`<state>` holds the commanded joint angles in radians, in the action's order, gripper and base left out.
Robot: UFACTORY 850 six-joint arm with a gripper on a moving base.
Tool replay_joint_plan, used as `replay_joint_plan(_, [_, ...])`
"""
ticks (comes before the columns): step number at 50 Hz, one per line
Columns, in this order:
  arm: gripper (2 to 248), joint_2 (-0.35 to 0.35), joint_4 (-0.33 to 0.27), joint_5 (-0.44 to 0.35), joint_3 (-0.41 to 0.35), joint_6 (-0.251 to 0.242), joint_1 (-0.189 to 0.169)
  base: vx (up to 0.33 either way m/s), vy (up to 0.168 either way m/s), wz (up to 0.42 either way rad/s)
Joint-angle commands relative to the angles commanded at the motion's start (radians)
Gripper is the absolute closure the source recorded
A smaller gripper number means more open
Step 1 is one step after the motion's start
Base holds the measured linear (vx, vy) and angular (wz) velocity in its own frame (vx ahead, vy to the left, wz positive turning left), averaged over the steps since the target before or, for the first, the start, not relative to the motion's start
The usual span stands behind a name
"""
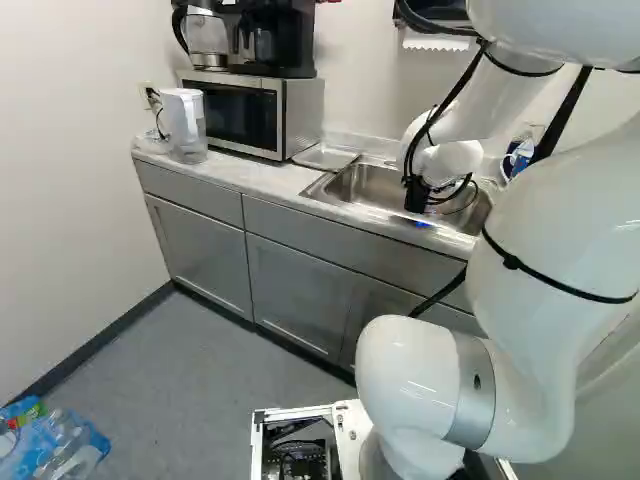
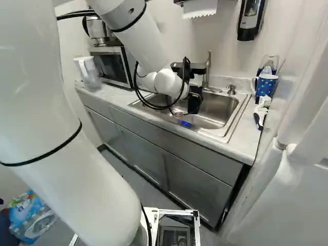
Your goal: Rinse the cup and place it in the tray
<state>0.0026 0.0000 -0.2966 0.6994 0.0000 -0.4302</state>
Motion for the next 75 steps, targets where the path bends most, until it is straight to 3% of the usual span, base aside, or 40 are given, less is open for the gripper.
replay_joint_plan(75, [130,0.000,0.000,0.000,0.000,0.000,0.000,0.000,0.000,0.000])
